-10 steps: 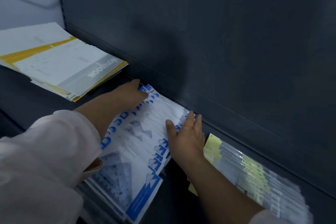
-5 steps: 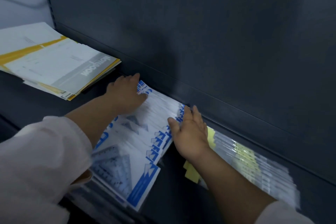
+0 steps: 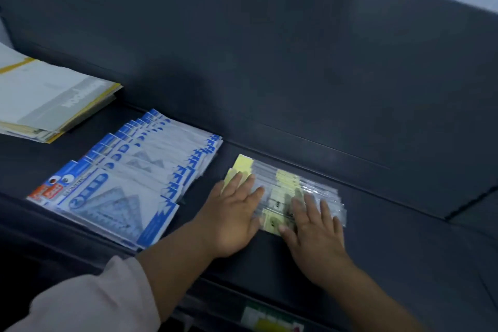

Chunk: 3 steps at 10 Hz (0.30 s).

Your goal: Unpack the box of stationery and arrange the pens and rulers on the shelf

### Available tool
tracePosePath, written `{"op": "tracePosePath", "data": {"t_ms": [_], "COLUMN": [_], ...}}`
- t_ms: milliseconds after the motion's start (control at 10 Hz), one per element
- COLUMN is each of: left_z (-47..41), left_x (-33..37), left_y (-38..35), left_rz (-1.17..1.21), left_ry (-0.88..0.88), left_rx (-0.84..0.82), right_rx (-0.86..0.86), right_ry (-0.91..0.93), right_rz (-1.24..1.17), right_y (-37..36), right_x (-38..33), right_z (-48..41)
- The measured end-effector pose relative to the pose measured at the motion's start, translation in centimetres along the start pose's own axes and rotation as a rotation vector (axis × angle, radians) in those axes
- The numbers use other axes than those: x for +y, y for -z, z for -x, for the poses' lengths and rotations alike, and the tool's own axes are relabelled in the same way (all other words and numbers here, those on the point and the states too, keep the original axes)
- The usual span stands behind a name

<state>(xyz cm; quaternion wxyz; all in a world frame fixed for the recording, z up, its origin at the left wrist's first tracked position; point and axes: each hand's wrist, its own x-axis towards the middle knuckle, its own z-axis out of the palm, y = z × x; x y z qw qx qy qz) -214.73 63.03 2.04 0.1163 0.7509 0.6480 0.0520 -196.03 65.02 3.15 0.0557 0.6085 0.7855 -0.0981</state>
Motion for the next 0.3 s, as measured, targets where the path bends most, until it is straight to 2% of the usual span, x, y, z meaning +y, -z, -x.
{"op": "tracePosePath", "data": {"t_ms": [100,200,300], "left_z": [0.1,0.4,0.8], "left_x": [1.0,1.3,2.3], "left_y": [-1.2,-1.4,-0.5], "left_rz": [-0.050,-0.126,-0.173], "left_ry": [0.039,0.052,0.064], "left_rx": [-0.120,-0.122,-0.054], "right_rx": [-0.082,-0.091,-0.024], "right_ry": [0.012,0.035,0.078], "right_rz": [-0.013,-0.064,-0.149], "right_y": [-0.9,-1.3,-0.2], "right_x": [1.2,1.5,2.1], "right_z": [0.6,0.8,1.4]}}
